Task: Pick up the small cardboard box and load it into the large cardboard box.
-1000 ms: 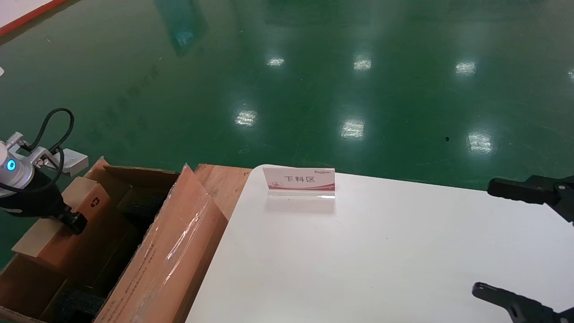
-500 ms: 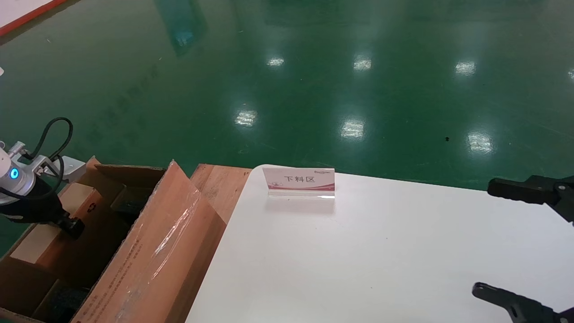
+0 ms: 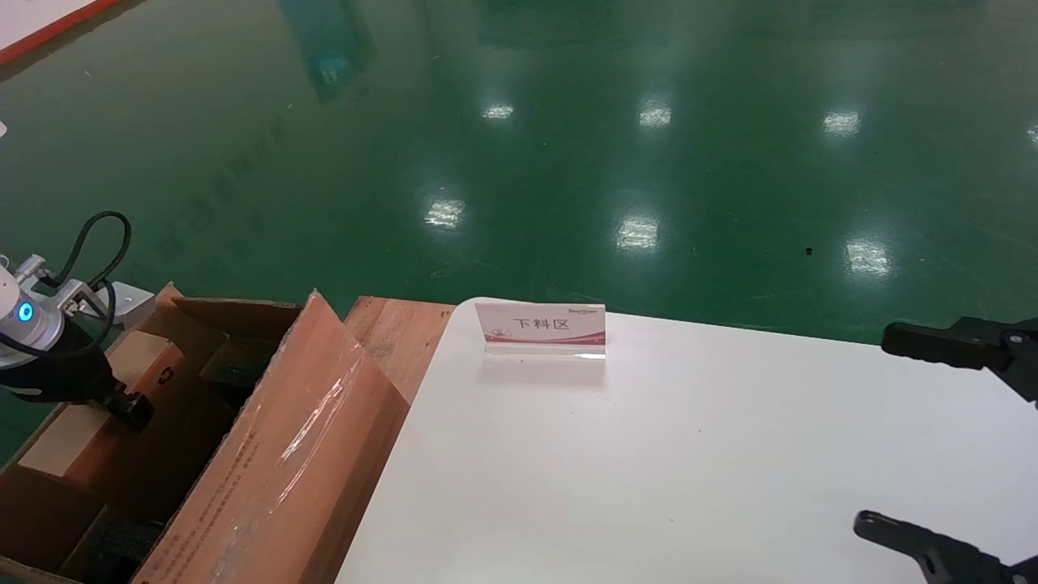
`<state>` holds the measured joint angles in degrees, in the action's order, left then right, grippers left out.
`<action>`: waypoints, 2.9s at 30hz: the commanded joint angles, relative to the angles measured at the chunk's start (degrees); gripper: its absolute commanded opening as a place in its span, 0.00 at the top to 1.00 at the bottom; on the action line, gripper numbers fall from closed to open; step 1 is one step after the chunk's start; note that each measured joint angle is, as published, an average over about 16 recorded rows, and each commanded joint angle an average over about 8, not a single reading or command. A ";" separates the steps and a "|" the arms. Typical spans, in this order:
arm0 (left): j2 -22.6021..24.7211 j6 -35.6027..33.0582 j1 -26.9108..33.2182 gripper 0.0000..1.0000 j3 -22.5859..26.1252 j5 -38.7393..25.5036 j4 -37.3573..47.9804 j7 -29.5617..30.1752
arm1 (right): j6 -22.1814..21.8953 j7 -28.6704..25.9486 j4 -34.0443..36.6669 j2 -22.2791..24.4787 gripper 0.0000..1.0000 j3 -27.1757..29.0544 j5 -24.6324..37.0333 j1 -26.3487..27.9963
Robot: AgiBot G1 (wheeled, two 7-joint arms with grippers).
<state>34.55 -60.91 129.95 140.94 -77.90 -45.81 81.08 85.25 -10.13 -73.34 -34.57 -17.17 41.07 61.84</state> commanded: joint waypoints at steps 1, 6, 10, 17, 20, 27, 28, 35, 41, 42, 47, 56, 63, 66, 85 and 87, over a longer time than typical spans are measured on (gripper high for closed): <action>-0.02 -0.02 0.04 0.00 0.01 0.00 -0.07 0.06 | 0.00 0.00 0.00 0.00 0.00 0.00 0.00 0.00; -0.05 -0.05 0.13 0.00 0.06 -0.05 -0.22 0.16 | 0.00 0.00 0.00 0.00 0.00 0.00 0.00 0.00; -0.06 -0.06 0.18 0.00 0.06 -0.10 -0.32 0.21 | -0.01 0.00 0.00 0.00 0.00 0.01 0.00 0.00; -0.09 -0.06 0.25 0.00 0.11 -0.20 -0.41 0.25 | -0.01 0.00 0.00 0.00 0.00 0.01 -0.01 0.00; -0.11 0.07 0.35 0.00 -0.01 -0.12 -0.52 0.20 | -0.01 0.00 0.00 0.00 0.00 0.01 -0.01 0.01; -2.27 1.89 4.25 0.00 -1.23 -0.50 -4.63 -2.01 | -0.01 0.01 0.03 0.00 0.00 0.00 -0.01 0.02; -2.94 2.17 5.39 0.00 -1.43 -0.79 -5.93 -2.49 | 0.00 0.02 0.03 0.00 0.00 0.00 -0.02 0.02; -9.35 3.81 14.81 0.00 -3.23 -3.19 -18.16 -5.23 | 0.00 0.03 0.04 0.01 0.00 -0.02 -0.03 0.03; -17.13 3.35 22.72 0.00 -6.41 -1.29 -28.78 -11.84 | -0.01 0.04 0.05 0.01 0.00 -0.04 -0.04 0.04; -18.27 2.88 23.66 0.00 -7.03 -0.17 -29.81 -13.60 | -0.01 0.04 0.05 0.01 0.00 -0.04 -0.04 0.04; -21.90 -0.56 25.74 0.00 -9.74 7.96 -31.18 -22.85 | -0.01 0.05 0.05 0.02 0.00 -0.06 -0.05 0.04; -23.81 -4.13 24.77 0.00 -13.64 16.52 -31.95 -29.75 | -0.03 0.06 0.07 0.02 0.00 -0.05 -0.06 0.04; -21.58 -6.33 15.68 0.00 -24.67 18.95 -31.63 -33.83 | -0.02 0.08 0.10 0.03 0.00 -0.07 -0.07 0.05; -20.33 -7.37 10.94 0.00 -30.32 19.91 -31.41 -35.88 | -0.02 0.08 0.11 0.03 0.00 -0.08 -0.08 0.06; -12.48 -13.95 -19.02 0.00 -66.05 26.00 -30.03 -48.89 | -0.04 0.11 0.11 0.05 0.00 -0.13 -0.11 0.07; -11.64 -14.65 -22.22 0.00 -69.87 26.65 -29.89 -50.28 | -0.04 0.11 0.11 0.05 0.00 -0.14 -0.11 0.07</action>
<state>22.91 -75.56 107.76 71.10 -51.25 -75.70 30.81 85.21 -10.02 -73.22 -34.53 -17.31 40.96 61.91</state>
